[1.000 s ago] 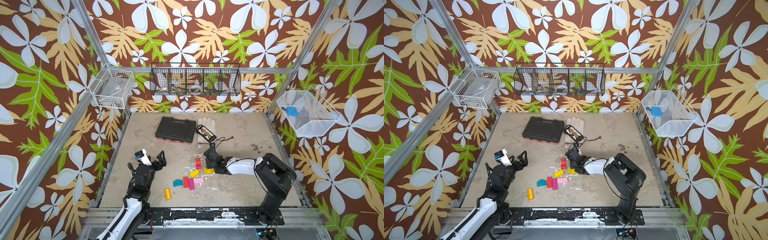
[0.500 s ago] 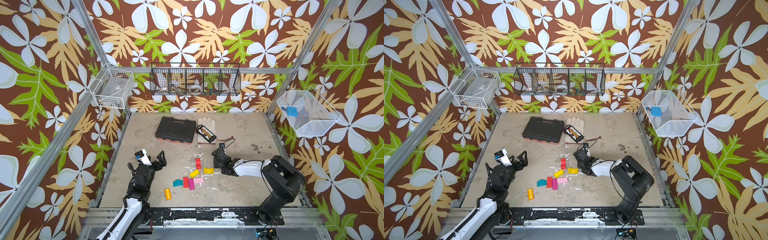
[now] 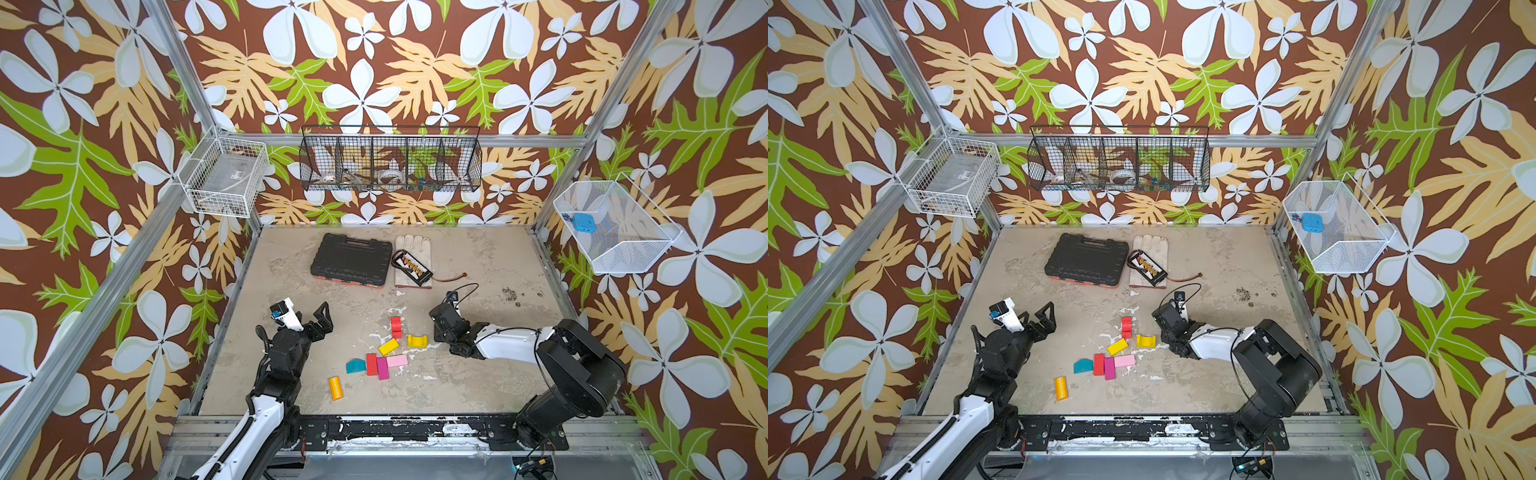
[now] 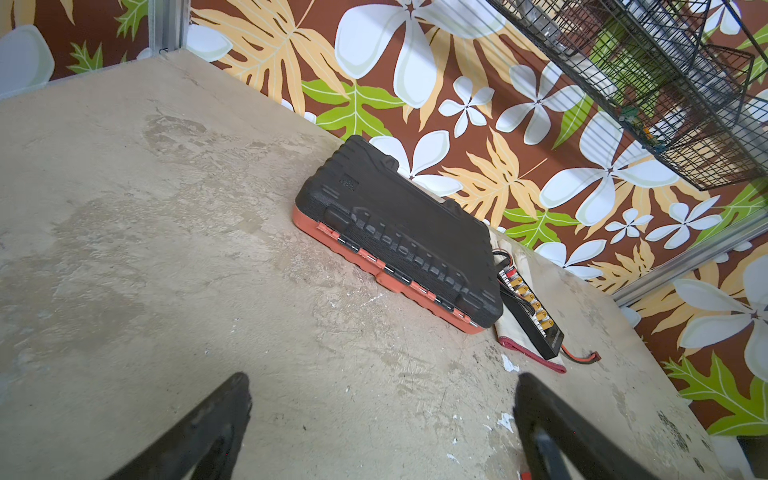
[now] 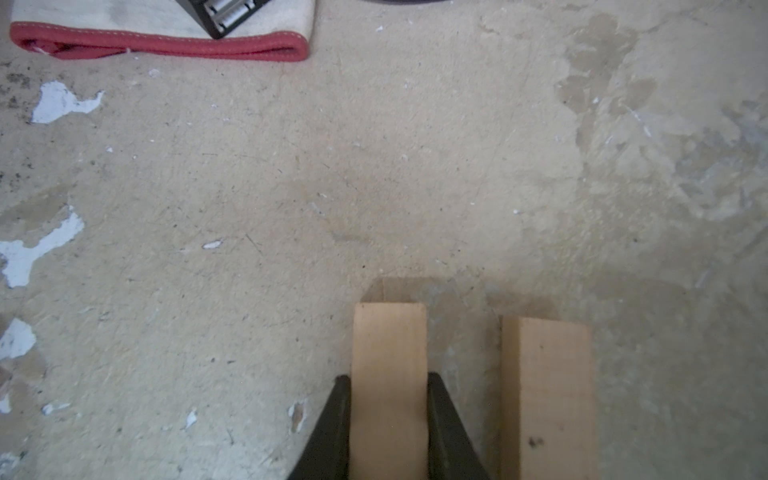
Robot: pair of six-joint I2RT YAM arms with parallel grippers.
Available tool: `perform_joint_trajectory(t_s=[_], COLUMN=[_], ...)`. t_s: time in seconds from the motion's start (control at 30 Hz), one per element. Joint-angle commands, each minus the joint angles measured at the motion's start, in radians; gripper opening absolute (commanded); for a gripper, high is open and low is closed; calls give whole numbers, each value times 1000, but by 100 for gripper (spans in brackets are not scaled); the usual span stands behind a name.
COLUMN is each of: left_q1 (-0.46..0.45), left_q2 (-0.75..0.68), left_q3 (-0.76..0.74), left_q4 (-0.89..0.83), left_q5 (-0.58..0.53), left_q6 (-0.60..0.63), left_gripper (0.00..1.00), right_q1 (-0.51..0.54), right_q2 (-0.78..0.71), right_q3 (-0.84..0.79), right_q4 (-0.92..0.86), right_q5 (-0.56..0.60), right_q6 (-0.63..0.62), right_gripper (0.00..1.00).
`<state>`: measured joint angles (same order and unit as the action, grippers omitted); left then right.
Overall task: Build the wood block tower
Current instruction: 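Carry the wood bar with the right gripper beside the first bar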
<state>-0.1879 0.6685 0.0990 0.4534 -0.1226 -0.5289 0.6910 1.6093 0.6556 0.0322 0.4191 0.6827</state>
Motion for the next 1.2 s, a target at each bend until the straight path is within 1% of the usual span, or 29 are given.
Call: perform_joint_trajectory(t_s=[0.0,0.33,0.53,0.73,0.83,1.03,1.1,1.13,1.17], left_q1=[-1,0,-1,0,-1,-1,0,0,-1], left_q2=[-3,-3,-2,-2,-3,-3,-2,-3,-3], left_q3=[0,-1,-1,-1,-1,-1,-1,-1,-1], left_q4=[26,27,28,27,27,27,27,28,28], left_q5=[5,6,6,5,5,5,5,5,5], left_q6=[1,-1,-2,-1,-1,-2,-2,-2,-2], left_gripper=[100,100,100,100,100,100,100,100,100], right_q1=[-10,-48,-48,-48,-48,-48,-48,-48,-49], right_q2=[7,-34,-61,-99,-127,-218,-251,-267,-281], right_q3=[-8,-49,-62,-65,-67,-85,-94,-98,-104], right_q4=[-78,-74,-80,-99,-114,-145,-154,-160,-166], right_q5=[14,15,6,5,4,7,17,29,44], right_q6=[12,11,14,14,14,17,17,19,20], right_gripper=[23,23,27,40,42,50,55,60,68])
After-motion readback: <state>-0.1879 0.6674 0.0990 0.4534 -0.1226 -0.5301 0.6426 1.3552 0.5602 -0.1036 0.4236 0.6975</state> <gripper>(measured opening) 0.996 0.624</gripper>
